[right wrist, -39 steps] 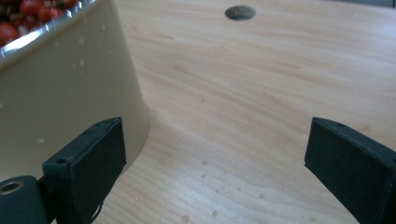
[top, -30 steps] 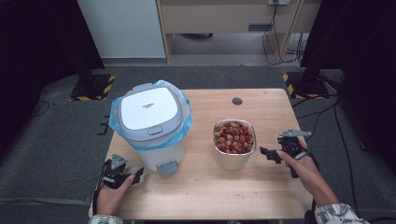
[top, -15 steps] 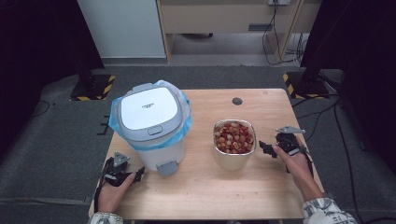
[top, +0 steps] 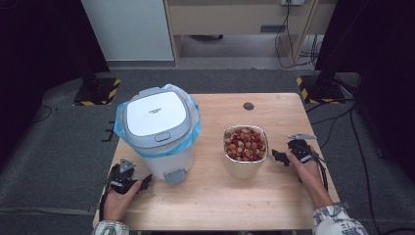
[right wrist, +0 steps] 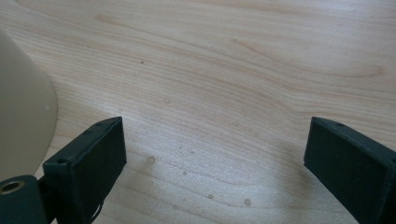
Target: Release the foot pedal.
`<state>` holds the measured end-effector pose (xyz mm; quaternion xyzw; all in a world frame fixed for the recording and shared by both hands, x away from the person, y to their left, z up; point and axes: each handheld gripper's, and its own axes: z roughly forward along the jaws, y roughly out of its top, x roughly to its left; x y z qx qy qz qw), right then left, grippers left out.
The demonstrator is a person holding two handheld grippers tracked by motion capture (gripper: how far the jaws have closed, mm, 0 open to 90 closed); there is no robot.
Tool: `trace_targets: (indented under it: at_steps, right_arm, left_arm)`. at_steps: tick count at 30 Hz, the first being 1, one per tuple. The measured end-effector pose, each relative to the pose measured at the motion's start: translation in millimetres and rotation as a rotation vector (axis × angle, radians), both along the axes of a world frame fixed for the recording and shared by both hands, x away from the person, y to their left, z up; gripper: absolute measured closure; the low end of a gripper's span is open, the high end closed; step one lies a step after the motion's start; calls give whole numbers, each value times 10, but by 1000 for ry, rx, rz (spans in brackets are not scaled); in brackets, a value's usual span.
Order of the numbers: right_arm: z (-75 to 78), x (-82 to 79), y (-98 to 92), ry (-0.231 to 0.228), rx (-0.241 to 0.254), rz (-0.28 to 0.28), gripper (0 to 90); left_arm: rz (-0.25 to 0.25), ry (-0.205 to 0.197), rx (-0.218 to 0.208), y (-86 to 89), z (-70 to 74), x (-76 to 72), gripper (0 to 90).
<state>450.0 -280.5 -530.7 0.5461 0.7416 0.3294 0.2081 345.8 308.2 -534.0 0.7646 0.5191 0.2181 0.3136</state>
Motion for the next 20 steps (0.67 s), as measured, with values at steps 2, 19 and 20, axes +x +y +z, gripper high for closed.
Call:
trace_targets:
  at_steps: [2,19,20]
  right_arm:
    - [-23,3,18,8,-16,4,57]
    - [-89,-113,60,-13,-53,-5,48]
    - [-89,-113,60,-13,-53,-5,48]
  left_arm:
    - [0,-1,-1,0,-3,0,84]
    - [0,-11,-5,-2,-16,-4,75]
    - [0,-11,-5,-2,-16,-4,75]
